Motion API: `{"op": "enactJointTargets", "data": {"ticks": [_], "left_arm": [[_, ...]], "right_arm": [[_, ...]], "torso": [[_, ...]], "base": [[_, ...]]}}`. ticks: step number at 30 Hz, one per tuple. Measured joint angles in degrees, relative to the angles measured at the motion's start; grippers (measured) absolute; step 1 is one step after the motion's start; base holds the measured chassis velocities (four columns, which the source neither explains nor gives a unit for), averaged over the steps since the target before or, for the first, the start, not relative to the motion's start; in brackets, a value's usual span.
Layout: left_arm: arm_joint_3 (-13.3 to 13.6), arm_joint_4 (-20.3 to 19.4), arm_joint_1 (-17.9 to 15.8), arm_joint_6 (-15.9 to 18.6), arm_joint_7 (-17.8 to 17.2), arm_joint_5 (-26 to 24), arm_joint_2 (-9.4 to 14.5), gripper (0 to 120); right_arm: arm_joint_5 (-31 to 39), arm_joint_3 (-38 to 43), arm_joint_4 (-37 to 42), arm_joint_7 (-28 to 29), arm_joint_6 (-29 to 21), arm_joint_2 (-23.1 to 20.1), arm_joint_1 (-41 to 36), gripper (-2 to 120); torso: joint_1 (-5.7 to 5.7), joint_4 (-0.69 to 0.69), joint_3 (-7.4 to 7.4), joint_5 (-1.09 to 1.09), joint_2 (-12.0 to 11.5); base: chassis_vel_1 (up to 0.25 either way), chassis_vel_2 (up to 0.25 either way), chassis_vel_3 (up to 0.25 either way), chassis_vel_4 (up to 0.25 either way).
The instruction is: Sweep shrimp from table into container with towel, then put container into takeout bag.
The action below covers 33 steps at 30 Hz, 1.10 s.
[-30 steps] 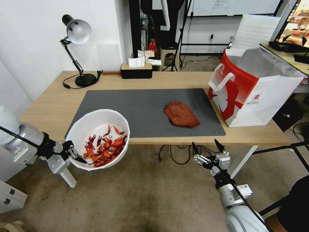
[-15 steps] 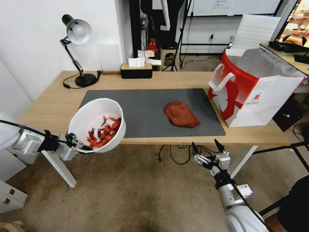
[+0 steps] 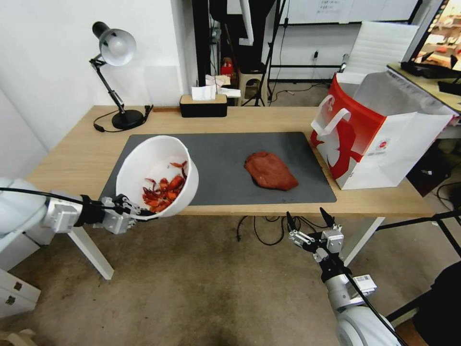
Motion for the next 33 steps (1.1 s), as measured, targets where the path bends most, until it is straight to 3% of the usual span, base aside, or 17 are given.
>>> {"op": "enactJointTargets", "data": {"ticks": [3,5,6,7,10,12,14,15,18,19,22,23,26,28,30,31,33], "left_arm": [[4.2,0.7,-6.0,-0.1,0.6,2.9,-1.3,0],[5.2,0.9,-7.2,-0.1,0.7,3.0,-1.5,0],[8.0,1.5,-10.5,-0.1,1.0,3.5,-2.0,0],[8.0,1.5,-10.5,-0.1,1.0,3.5,-2.0,0],[13.5,2.9,-15.3,-0.2,1.2,3.8,-3.2,0],[14.7,3.4,-16.5,-0.2,1.2,3.8,-3.7,0],[18.3,4.5,-19.7,-0.2,1.4,4.1,-5.3,0],[18.3,4.5,-19.7,-0.2,1.4,4.1,-5.3,0],[22.6,6.3,-24.4,-0.2,1.6,4.4,-7.7,0],[22.6,6.3,-24.4,-0.2,1.6,4.4,-7.7,0],[25.9,8.4,-29.5,-0.2,1.8,4.5,-9.5,0],[25.9,8.4,-29.5,-0.2,1.8,4.5,-9.5,0],[29.2,10.3,-34.5,-0.2,2.3,5.0,-11.3,0],[30.2,10.7,-35.7,-0.2,2.3,5.2,-11.7,0],[33.8,11.8,-39.1,-0.2,2.3,5.3,-12.6,0],[33.8,11.8,-39.1,-0.2,2.3,5.3,-12.6,0],[39.2,13.2,-44.3,-0.2,2.3,5.2,-13.6,0]], "right_arm": [[0.0,0.0,0.0,0.0,0.0,0.0,0.0,100],[0.0,0.0,0.0,0.0,0.0,0.0,0.0,100],[0.0,0.0,0.0,0.0,0.0,0.0,0.0,100],[0.0,0.0,0.0,0.0,0.0,0.0,0.0,100],[0.0,0.0,0.0,0.0,0.0,0.0,0.0,100],[0.0,0.0,0.0,0.0,0.0,0.0,0.0,100],[0.0,0.0,0.0,0.0,0.0,0.0,0.0,100],[0.0,0.0,0.0,0.0,0.0,0.0,0.0,100],[0.0,0.0,0.0,0.0,0.0,0.0,0.0,100],[0.0,0.0,0.0,0.0,0.0,0.0,0.0,100],[0.0,0.0,0.0,0.0,0.0,0.0,0.0,100],[0.0,0.0,0.0,0.0,0.0,0.0,0.0,100],[0.0,0.0,0.0,0.0,0.0,0.0,0.0,100],[0.0,0.0,0.0,0.0,0.0,0.0,0.0,100],[0.0,0.0,0.0,0.0,0.0,0.0,0.0,100],[0.0,0.0,0.0,0.0,0.0,0.0,0.0,100],[0.0,0.0,0.0,0.0,0.0,0.0,0.0,100]], "torso": [[0.0,-0.03,0.0,0.02,0.0],[0.0,-0.02,0.0,0.01,0.0],[0.0,-0.02,0.0,0.01,0.0],[0.0,-0.02,0.0,0.01,0.0],[0.0,-0.02,0.0,0.0,0.0],[0.0,-0.01,0.0,0.01,0.0],[0.0,-0.02,0.0,0.0,0.0],[0.0,-0.02,0.0,0.0,0.0],[0.0,-0.02,0.0,0.02,0.0],[0.0,-0.02,0.0,0.02,0.0],[0.0,-0.01,0.0,0.02,0.0],[0.0,-0.01,0.0,0.02,0.0],[0.0,-0.03,0.0,0.01,0.0],[0.0,-0.02,-0.01,0.03,0.0],[0.0,-0.02,0.0,-0.02,0.0],[0.0,-0.02,0.0,-0.02,0.0],[0.0,0.0,0.0,0.05,0.0]], "base": [[0.0,0.0,0.0,0.0],[0.0,0.0,0.0,0.0],[0.0,0.0,0.0,0.0],[0.0,0.0,0.0,0.0],[0.0,0.0,0.0,0.0],[0.0,0.0,0.0,0.0],[0.0,0.0,0.0,0.0],[0.0,0.0,0.0,0.0],[0.0,0.0,0.0,0.0],[0.0,0.0,0.0,0.0],[0.0,0.0,0.0,0.0],[0.0,0.0,0.0,0.0],[0.0,0.0,0.0,0.0],[0.0,0.0,0.0,0.0],[0.0,0.0,0.0,0.0],[0.0,0.0,0.0,0.0],[0.0,0.0,0.0,0.0]]}}
